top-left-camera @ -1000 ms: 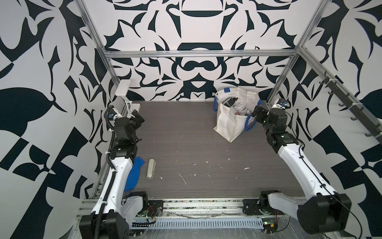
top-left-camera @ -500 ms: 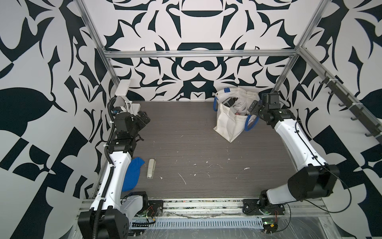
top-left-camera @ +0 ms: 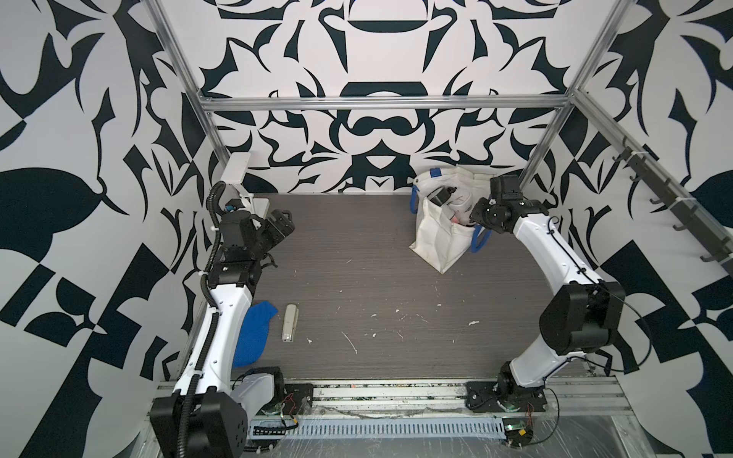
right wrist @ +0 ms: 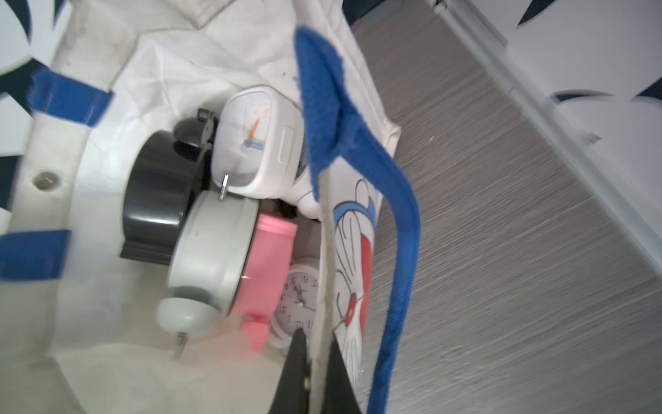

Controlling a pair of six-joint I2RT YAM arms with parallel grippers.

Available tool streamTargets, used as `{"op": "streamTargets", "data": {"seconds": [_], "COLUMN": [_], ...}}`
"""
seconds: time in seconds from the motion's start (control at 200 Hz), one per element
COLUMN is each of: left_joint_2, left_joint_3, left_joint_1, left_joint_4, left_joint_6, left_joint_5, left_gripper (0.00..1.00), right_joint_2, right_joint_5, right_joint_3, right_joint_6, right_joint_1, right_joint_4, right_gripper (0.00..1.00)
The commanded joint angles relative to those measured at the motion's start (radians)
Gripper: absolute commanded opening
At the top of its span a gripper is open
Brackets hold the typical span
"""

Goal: Take the alarm clock out of the canvas bag
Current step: Pick up the canvas bag from the center of the board.

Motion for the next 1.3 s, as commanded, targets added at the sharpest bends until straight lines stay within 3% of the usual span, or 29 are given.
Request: {"op": "streamTargets", "data": {"seconds": [0.0,0.325,0.7,0.895,1.05,1.295], "left_joint_2": [0.036,0.207,0.395,0.509,0.627,0.813], "left_joint_3": [0.066,0.226,0.449,0.604,0.780,1.003], "left_joint_1": [-0.010,-0.124,-0.228,-0.266,-0.308,-0.345], "left_joint_4": [-0.001,-0.001,-0.065,-0.170,-0.332,-0.439], "left_joint_6": [-0.013,0.002,0.047,0.157,0.261,0.343], "left_joint_5": [0.088,0.136,0.240,0.364,0.372,0.407], "left_gripper": [0.94,0.92,0.92,0.93,0.93,0.95], "right_joint_2": [-0.015,-0.107,-0.215,-0.241,-0.254,-0.309], "right_joint_5": [-0.111,-0.251,-0.327,-0.347,-0.357,-0.352], "right_joint_3": [0.007,-0.078,-0.150,-0.174,-0.197,-0.244], "right_joint_6": [0.010,0.030,0.045,0.068,0.093,0.113], "right_joint_1": [0.001,0.029,0.164,0.266,0.361,0.464], "right_joint_4": [-0.015,-0.026,-0.082,-0.096,-0.090,-0.095], "right_gripper": [0.00,0.00,0.00,0.00,0.00,0.00]}}
